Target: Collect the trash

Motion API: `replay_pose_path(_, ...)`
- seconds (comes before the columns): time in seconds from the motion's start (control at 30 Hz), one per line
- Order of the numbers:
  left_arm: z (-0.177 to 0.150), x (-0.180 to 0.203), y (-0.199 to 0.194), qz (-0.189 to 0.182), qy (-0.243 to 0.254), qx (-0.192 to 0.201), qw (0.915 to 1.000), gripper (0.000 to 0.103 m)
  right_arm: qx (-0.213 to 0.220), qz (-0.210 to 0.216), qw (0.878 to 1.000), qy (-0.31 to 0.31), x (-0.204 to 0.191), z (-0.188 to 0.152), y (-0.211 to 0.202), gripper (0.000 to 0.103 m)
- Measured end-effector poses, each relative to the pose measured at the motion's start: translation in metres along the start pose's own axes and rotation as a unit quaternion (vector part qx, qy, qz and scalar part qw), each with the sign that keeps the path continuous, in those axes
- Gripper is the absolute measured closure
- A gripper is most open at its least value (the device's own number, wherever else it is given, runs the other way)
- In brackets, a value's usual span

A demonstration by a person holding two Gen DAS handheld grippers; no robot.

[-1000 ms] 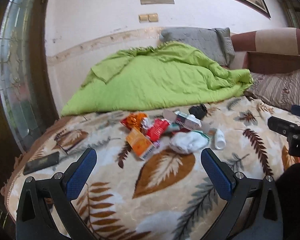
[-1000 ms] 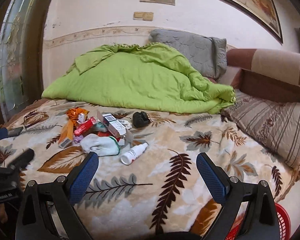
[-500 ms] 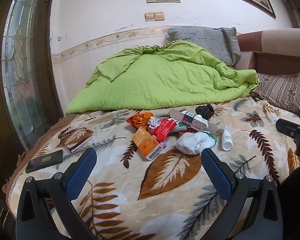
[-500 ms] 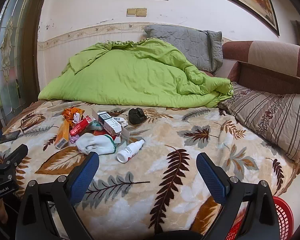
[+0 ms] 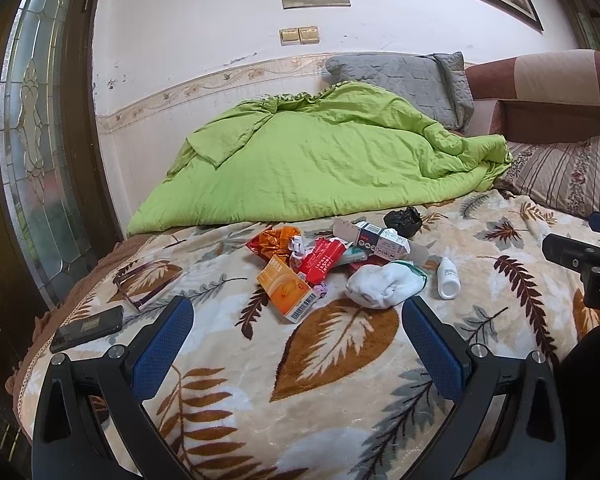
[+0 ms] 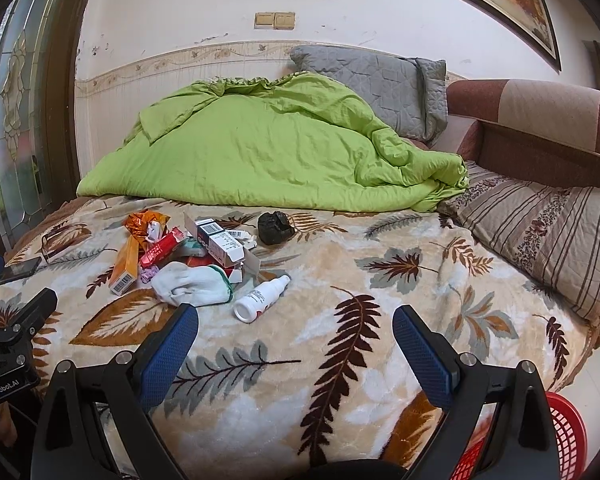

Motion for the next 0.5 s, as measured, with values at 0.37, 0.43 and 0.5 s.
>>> replay_pose_path(0.37,-0.0008,0.0015,-0.0001,0.001,0.001,0.000,1.0000,0.000,0.000,0.000,1.000,0.000,0.0009,-0.0003,0.0003,0.004)
replay_pose_path(0.43,-0.0009,0.0014,-0.0001,0.000,0.001,0.000,1.0000,0.000,-0.001,0.000,1.000,0.000,0.0008,0.0001,0.0007,0.004)
replay_pose_path(0.5,-0.0009,0.0015,0.0000,0.001,0.000,0.000,1.0000,0.000,-0.001,0.000,1.000,0.000,0.0011,-0.0008,0.0005,0.004)
Point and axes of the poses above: each gripper's, at about its wrist camera, not at the fingertips, and y roughly the way its jaws point, x to its right, z to its top, the point moved 5 cm from there along y, roughly the way its jaws point, and after that the axes turned 8 degrees about x, right-handed, at the moved point
